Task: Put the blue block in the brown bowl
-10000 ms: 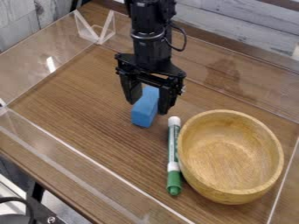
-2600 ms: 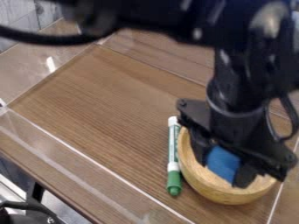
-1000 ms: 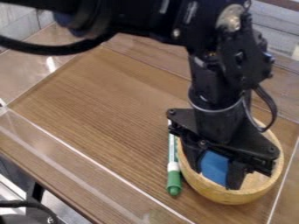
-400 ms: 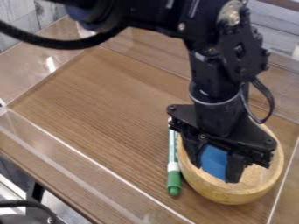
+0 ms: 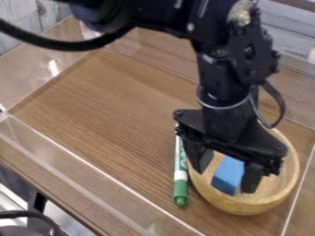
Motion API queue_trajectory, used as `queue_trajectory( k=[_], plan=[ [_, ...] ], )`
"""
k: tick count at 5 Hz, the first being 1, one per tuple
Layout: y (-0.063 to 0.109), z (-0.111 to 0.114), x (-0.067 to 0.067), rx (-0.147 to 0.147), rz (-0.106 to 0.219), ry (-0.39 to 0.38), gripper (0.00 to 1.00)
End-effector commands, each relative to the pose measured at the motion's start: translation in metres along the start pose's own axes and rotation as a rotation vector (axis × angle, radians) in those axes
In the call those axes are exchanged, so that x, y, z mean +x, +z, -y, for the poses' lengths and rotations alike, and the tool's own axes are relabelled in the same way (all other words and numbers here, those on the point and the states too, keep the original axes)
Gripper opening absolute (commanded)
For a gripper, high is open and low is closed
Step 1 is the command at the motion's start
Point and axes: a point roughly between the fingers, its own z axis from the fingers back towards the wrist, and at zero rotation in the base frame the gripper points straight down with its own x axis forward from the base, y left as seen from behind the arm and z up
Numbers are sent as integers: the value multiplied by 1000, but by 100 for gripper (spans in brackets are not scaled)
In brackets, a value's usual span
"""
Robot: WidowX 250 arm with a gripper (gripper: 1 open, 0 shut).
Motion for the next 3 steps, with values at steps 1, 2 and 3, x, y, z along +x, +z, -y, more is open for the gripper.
queue_trajectory(
  k=[1, 2, 3],
  plan=[
    [10, 1, 11, -12, 38, 3, 100],
    [9, -3, 12, -6, 33, 4, 100],
    [10, -6, 13, -2, 28, 5, 100]
  ],
)
